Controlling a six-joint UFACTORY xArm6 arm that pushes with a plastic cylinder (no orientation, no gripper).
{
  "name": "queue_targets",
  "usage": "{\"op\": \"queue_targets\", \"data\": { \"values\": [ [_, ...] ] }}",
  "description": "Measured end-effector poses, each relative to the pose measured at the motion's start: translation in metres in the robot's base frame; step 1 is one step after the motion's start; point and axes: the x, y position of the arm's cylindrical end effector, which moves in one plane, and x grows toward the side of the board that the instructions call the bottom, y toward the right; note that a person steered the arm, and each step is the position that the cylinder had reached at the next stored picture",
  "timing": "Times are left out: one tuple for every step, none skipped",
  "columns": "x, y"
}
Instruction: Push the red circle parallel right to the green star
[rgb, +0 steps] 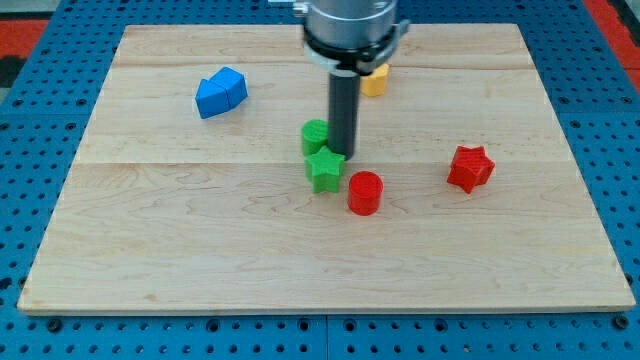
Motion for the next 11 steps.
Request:
{"op": "queue_targets", "data": {
  "values": [
    [0.006,0.028],
    [0.042,0.028],
    [0.075,-0.002],
    [0.071,-0.015],
    [0.099,-0.029],
    [0.119,0.013],
    [0.087,0.037],
    [0.067,0.04],
    [0.062,0.055],
    [0.059,0.104],
    [0.069,0.118]
  ]
}}
